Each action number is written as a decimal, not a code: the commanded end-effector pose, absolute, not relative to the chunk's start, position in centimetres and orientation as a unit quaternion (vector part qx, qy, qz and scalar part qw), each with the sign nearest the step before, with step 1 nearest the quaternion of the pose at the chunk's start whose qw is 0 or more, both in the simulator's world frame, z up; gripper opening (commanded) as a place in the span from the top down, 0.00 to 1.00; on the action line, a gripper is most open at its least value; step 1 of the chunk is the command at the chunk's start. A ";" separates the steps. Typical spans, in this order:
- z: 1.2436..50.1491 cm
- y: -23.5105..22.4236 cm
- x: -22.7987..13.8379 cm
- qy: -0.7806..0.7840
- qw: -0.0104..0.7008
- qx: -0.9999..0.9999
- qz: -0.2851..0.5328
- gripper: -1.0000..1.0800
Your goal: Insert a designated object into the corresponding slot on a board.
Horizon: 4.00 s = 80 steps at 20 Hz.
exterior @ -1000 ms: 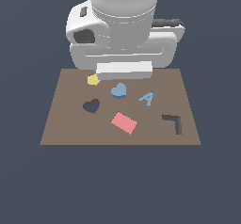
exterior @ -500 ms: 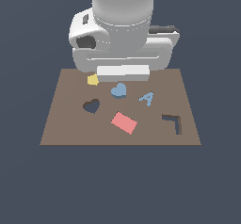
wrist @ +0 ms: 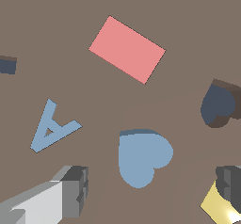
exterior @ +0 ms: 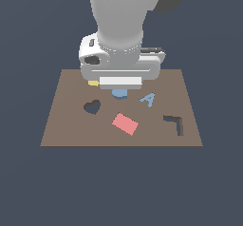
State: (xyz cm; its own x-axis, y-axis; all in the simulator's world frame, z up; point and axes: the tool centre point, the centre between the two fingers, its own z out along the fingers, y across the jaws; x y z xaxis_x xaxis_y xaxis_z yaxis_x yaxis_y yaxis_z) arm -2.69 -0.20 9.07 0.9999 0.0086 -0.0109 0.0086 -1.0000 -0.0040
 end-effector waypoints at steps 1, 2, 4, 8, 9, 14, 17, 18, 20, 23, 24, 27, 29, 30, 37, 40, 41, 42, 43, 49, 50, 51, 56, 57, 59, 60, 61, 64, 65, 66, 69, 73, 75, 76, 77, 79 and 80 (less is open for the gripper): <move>7.6 -0.4 -3.1 -0.002 0.001 -1.000 0.003 0.04; 7.1 -0.4 -3.3 -0.001 0.001 -1.000 0.003 0.04; 6.3 -0.5 -3.5 0.000 0.001 -1.000 0.002 0.04; 5.3 -0.6 -3.7 0.002 0.000 -1.000 0.000 0.04; 5.1 -0.6 -3.8 0.002 0.000 -1.000 0.000 0.04; 5.0 -0.7 -3.8 0.002 0.000 -1.000 0.001 0.04; 4.2 -0.7 -3.8 0.002 0.000 -1.000 0.001 0.04; 3.9 -0.7 -3.8 0.002 0.000 -1.000 0.001 0.04; 3.3 -0.7 -3.7 0.002 0.000 -1.000 0.000 0.04; 3.0 -0.7 -3.8 0.002 0.000 -1.000 0.000 0.04; 3.0 -0.7 -3.8 0.002 0.000 -1.000 0.000 1.00; 3.0 -0.7 -3.8 0.002 0.000 -1.000 0.000 1.00; 3.0 -0.7 -3.8 0.002 0.000 -1.000 0.000 1.00; 3.0 -0.7 -3.8 0.002 0.000 -1.000 0.000 1.00; 3.1 -0.8 -3.7 0.004 0.000 -1.000 0.000 1.00; 3.1 -1.2 -3.3 0.015 0.000 -1.000 0.000 1.00; 3.2 -1.4 -3.1 0.020 0.000 -1.000 0.000 1.00; 3.2 -1.7 -2.9 0.027 0.000 -1.000 0.000 1.00; 3.2 -2.0 -2.6 0.035 0.000 -0.999 0.000 1.00; 3.6 -5.1 -0.5 0.106 0.000 -0.994 0.000 1.00; 3.7 -5.8 -0.2 0.119 0.000 -0.993 0.000 1.00; 3.7 -6.4 0.1 0.132 0.000 -0.991 0.000 1.00; 4.0 -8.9 1.1 0.182 0.000 -0.983 0.000 1.00; 4.0 -9.3 1.3 0.189 0.000 -0.982 0.000 1.00; 4.1 -9.8 1.4 0.199 0.000 -0.980 0.000 1.00; 4.1 -9.9 1.4 0.202 0.000 -0.979 0.000 1.00; 4.1 -10.1 1.5 0.204 0.000 -0.979 0.000 1.00; 4.0 -10.1 1.4 0.203 0.000 -0.979 0.000 1.00; 4.0 -10.1 1.4 0.203 0.000 -0.979 0.000 1.00; 3.9 -10.1 1.4 0.203 0.000 -0.979 0.000 1.00; 3.2 -10.1 1.4 0.204 0.000 -0.979 0.001 1.00; 3.1 -10.1 1.4 0.205 0.000 -0.979 0.001 0.04; 3.1 -10.1 1.4 0.205 0.000 -0.979 0.001 0.04; 3.1 -10.1 1.4 0.205 0.000 -0.979 0.001 0.04; 3.1 -10.1 1.4 0.205 0.000 -0.979 0.001 0.04; 3.1 -10.1 1.4 0.205 0.000 -0.979 0.001 0.04; 3.1 -10.1 1.4 0.205 0.000 -0.979 0.001 0.04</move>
State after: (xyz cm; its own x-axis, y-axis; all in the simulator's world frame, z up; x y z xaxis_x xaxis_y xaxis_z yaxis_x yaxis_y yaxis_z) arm 1.41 -10.12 3.06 0.9162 -0.4008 -0.0013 -0.4008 -0.9162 0.0001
